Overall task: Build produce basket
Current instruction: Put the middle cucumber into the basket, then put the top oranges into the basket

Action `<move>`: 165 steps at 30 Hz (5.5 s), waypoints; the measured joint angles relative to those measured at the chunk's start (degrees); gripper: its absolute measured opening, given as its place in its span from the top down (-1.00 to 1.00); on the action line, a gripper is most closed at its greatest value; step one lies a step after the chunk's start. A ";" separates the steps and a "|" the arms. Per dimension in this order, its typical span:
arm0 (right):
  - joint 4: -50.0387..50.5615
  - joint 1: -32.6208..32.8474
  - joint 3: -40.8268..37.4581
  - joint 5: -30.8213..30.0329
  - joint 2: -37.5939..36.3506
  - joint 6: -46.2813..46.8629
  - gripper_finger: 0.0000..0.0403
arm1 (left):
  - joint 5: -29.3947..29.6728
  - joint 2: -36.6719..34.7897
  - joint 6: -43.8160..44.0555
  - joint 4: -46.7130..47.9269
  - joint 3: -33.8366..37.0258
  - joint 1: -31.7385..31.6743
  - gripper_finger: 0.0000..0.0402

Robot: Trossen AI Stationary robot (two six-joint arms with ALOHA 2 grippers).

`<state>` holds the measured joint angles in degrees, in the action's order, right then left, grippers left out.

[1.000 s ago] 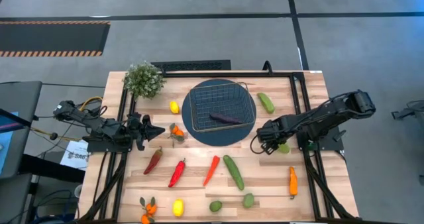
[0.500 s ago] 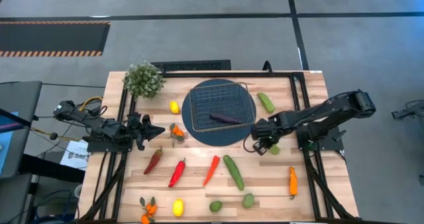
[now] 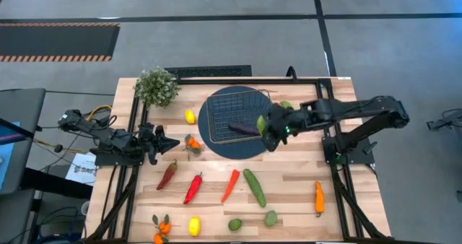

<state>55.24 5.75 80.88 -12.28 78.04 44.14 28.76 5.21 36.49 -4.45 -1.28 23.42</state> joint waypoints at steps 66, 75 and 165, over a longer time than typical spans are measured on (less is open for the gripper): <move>-8.86 -21.14 2.71 10.63 31.08 -31.90 0.53 | -3.52 0.00 0.00 1.42 -0.07 0.02 1.00; -8.70 -21.09 2.72 10.65 31.08 -31.02 0.42 | -3.53 0.00 0.26 2.12 -0.07 0.01 1.00; 13.38 -2.74 53.72 5.93 29.66 -29.15 -0.23 | -11.45 35.45 12.80 25.36 -17.69 -1.18 0.42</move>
<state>68.62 3.01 134.61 -6.35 107.70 14.98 17.31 40.66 49.29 20.91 -18.97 22.24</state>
